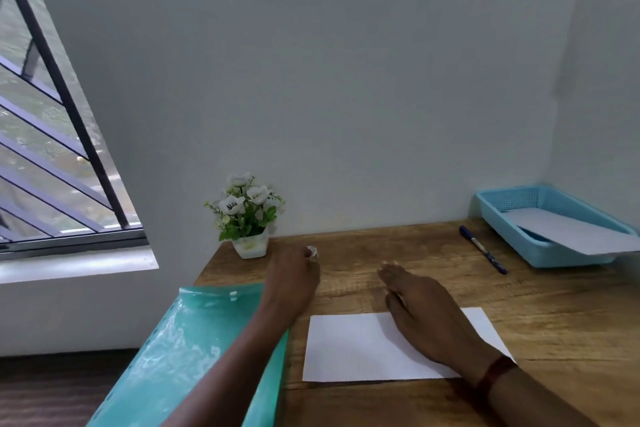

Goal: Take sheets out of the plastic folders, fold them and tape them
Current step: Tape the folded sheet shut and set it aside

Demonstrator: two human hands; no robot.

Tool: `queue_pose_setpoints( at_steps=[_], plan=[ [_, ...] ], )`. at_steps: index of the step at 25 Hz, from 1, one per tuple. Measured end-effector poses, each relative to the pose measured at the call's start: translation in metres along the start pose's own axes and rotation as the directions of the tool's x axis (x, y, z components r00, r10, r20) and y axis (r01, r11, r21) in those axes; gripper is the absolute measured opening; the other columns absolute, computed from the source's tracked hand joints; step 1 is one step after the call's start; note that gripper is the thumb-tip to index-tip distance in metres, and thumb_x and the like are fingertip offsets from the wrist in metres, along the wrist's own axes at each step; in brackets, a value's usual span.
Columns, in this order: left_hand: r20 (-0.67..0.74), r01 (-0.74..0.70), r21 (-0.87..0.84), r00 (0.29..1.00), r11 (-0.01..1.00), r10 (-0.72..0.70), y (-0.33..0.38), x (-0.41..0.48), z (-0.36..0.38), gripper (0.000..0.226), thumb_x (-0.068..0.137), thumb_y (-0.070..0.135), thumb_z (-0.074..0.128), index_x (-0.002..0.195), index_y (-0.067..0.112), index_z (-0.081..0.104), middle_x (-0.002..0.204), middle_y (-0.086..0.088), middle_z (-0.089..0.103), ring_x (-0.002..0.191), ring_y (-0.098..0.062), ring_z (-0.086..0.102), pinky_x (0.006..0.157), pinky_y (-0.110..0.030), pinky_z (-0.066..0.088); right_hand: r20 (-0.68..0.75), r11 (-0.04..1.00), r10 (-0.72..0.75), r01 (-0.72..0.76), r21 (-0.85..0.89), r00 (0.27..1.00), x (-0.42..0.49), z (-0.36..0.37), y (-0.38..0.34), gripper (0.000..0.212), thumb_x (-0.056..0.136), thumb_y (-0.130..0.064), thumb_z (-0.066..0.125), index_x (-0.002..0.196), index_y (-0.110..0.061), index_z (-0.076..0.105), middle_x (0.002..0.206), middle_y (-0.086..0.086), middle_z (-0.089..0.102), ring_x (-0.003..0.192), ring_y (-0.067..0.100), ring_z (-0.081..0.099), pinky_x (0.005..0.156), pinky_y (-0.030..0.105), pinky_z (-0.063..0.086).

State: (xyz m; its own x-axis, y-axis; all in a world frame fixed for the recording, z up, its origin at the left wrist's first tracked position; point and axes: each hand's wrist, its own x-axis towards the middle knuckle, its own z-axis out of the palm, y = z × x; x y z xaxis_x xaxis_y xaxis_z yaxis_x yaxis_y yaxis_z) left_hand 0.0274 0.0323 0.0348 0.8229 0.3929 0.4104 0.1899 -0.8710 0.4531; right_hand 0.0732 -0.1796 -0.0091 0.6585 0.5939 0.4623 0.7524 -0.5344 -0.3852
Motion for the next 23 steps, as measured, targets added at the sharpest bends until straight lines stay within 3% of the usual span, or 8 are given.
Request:
queue_pose_setpoints(
  at_steps=[6,14,17,20,23],
  plan=[
    [0.016,-0.017,0.340,1.000,0.940,0.012,-0.018,0.039,0.036,0.023,0.092,0.032,0.059,0.098,0.014,0.072,0.105,-0.007,0.061,0.094,-0.025,0.062,0.070,-0.033,0.048,-0.235,0.996,0.044,-0.024,0.089,0.971,-0.002,-0.008,0.012,0.034,0.089,-0.010,0.054,0.121,-0.009,0.067,0.130,0.006,0.062,0.120,0.015,0.059,0.102,0.024,0.037],
    [-0.063,0.064,0.429,0.997,0.901,-0.041,-0.008,0.049,0.054,0.027,0.093,0.034,0.059,0.105,0.011,0.068,0.114,-0.008,0.056,0.103,-0.028,0.061,0.075,-0.036,0.049,-0.225,0.998,0.037,-0.024,0.060,0.974,-0.002,-0.006,0.006,0.037,0.087,-0.019,0.049,0.115,-0.012,0.071,0.124,0.002,0.066,0.114,0.010,0.063,0.097,0.014,0.038],
    [-0.022,0.044,0.458,0.999,0.888,-0.038,-0.011,0.047,0.053,0.019,0.093,0.023,0.058,0.105,0.012,0.068,0.114,-0.009,0.056,0.104,-0.027,0.060,0.079,-0.036,0.050,-0.226,0.998,0.040,-0.025,0.066,0.973,-0.003,-0.008,0.004,0.040,0.088,-0.023,0.044,0.114,-0.012,0.071,0.123,0.002,0.067,0.113,0.008,0.063,0.097,0.012,0.038],
    [0.004,-0.022,0.392,1.000,0.920,0.022,-0.007,0.044,0.046,0.017,0.092,0.017,0.055,0.096,0.016,0.071,0.105,-0.006,0.054,0.098,-0.026,0.060,0.072,-0.034,0.049,-0.233,0.996,0.047,-0.029,0.080,0.971,-0.003,-0.011,0.003,0.048,0.088,-0.030,0.036,0.115,-0.012,0.071,0.122,0.003,0.068,0.112,0.010,0.064,0.097,0.016,0.041],
    [-0.036,-0.024,0.100,0.999,0.995,0.028,0.014,0.030,0.033,0.015,0.088,0.027,0.067,0.100,0.022,0.075,0.097,0.001,0.056,0.086,-0.017,0.058,0.068,-0.028,0.041,-0.227,0.990,0.104,-0.078,0.120,0.968,-0.002,-0.016,0.006,0.044,0.088,-0.027,0.041,0.116,-0.012,0.070,0.123,0.002,0.067,0.110,0.010,0.065,0.092,0.001,0.033]
  ],
)
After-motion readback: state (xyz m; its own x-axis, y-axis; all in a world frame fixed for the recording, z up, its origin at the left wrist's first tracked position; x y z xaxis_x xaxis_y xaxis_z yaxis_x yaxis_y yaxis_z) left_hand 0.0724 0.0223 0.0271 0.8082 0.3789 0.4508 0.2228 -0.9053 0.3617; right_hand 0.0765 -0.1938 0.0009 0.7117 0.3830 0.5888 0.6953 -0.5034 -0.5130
